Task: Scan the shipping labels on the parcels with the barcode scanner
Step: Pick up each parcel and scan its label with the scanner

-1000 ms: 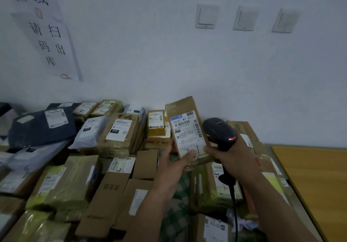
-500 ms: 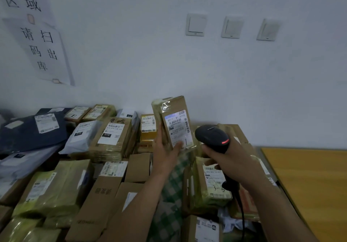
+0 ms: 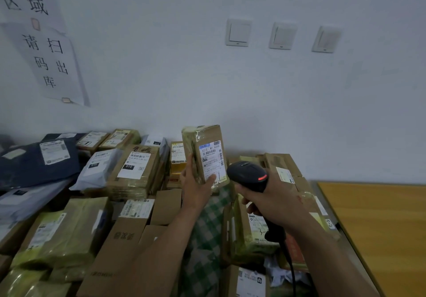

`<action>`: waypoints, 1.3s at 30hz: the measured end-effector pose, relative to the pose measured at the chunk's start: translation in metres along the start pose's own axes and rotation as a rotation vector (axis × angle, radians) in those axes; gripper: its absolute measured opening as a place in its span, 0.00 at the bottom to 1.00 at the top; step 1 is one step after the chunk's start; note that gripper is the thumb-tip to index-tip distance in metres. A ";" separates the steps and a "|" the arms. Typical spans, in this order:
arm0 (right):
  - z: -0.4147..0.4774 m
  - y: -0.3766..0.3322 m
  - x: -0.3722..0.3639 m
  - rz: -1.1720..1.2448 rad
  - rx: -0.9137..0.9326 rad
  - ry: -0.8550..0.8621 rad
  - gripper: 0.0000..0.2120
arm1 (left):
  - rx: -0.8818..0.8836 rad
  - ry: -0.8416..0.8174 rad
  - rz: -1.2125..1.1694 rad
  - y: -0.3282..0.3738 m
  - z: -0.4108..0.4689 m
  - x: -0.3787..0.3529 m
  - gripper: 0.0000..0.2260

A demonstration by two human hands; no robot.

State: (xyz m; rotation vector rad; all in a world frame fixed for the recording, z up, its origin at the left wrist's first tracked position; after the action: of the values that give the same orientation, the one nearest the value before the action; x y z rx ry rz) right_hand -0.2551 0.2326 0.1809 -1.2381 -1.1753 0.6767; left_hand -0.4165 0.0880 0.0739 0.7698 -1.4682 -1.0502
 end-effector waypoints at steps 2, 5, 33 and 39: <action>0.000 -0.001 -0.002 -0.002 -0.001 -0.012 0.15 | -0.003 -0.002 0.003 0.000 0.001 0.002 0.43; 0.001 0.000 -0.003 0.005 -0.012 -0.020 0.16 | 0.002 -0.015 -0.008 -0.001 0.002 0.002 0.43; 0.000 0.069 0.109 0.071 -0.117 0.223 0.08 | 0.191 -0.569 -0.178 0.063 0.045 -0.159 0.17; 0.008 0.069 0.110 0.048 -0.098 0.203 0.07 | 0.318 -0.710 -0.076 0.028 0.042 -0.201 0.23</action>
State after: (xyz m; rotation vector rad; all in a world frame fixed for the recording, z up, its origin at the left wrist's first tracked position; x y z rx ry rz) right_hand -0.2147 0.3521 0.1479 -1.3868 -1.0227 0.5202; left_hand -0.4214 0.2879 0.0200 0.7055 -2.2651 -1.2319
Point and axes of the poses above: each hand's wrist, its own z-axis towards the middle knuckle, its own x-axis out of the back of the hand, y = z × x, the point moved 10 cm from there along z, towards the middle knuckle, and after that the axes turned 9 degrees about z, right-handed, at the moved point
